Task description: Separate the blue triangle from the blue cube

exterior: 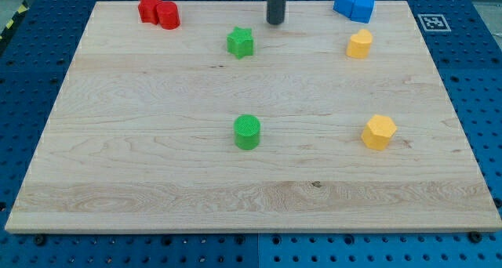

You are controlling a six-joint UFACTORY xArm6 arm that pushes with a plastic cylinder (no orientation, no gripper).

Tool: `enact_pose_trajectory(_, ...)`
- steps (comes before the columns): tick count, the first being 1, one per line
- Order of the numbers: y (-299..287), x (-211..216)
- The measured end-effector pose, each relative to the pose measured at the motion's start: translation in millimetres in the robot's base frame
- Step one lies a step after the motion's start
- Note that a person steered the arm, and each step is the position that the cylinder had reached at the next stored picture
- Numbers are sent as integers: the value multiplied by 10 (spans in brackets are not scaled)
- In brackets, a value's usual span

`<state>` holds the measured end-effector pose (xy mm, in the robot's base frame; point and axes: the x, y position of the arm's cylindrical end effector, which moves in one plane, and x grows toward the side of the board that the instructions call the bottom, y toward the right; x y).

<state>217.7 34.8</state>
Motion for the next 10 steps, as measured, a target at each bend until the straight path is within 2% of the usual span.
enact_pose_trajectory(1, 80, -242)
enact_pose_trajectory(3, 640, -193)
enact_pose_trajectory(5, 994, 179)
enact_pose_trajectory(7, 1694, 463)
enact_pose_trajectory(8, 2072, 336)
enact_pose_trajectory(9, 2212, -267)
enact_pose_trajectory(10, 2183, -268)
